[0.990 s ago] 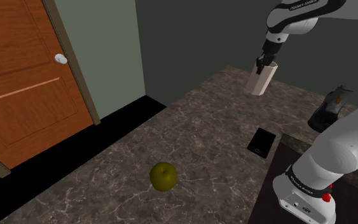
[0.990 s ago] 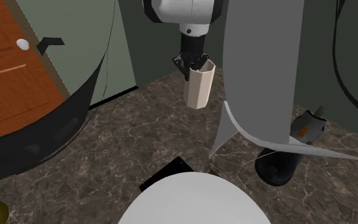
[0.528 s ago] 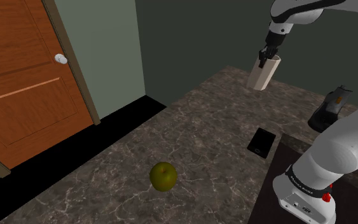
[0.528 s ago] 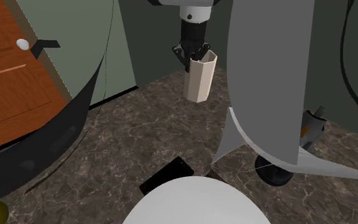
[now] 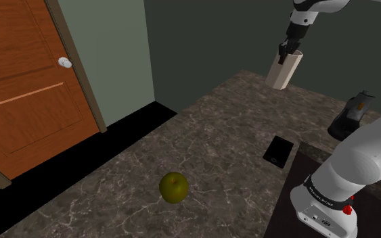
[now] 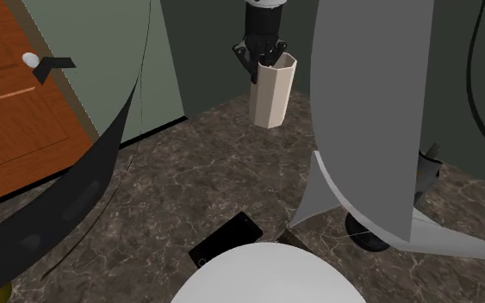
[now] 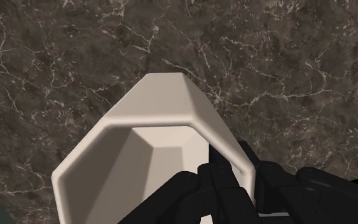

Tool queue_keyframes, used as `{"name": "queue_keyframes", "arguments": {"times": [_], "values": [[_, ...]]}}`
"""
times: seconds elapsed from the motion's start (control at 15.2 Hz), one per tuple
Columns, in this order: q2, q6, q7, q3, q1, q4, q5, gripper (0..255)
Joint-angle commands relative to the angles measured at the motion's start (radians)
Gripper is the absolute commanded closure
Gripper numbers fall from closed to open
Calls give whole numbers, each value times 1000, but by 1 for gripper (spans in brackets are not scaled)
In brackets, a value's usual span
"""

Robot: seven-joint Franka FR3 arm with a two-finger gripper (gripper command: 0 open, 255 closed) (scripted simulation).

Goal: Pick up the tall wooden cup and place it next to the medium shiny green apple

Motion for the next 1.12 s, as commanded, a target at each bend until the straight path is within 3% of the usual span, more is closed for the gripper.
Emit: {"name": "queue_keyframes", "arguments": {"times": [0.0,1.06], "values": [[2,-30,-1,1,1,31,1,255],[34,-239,-6,3,7,270,16,255]]}}
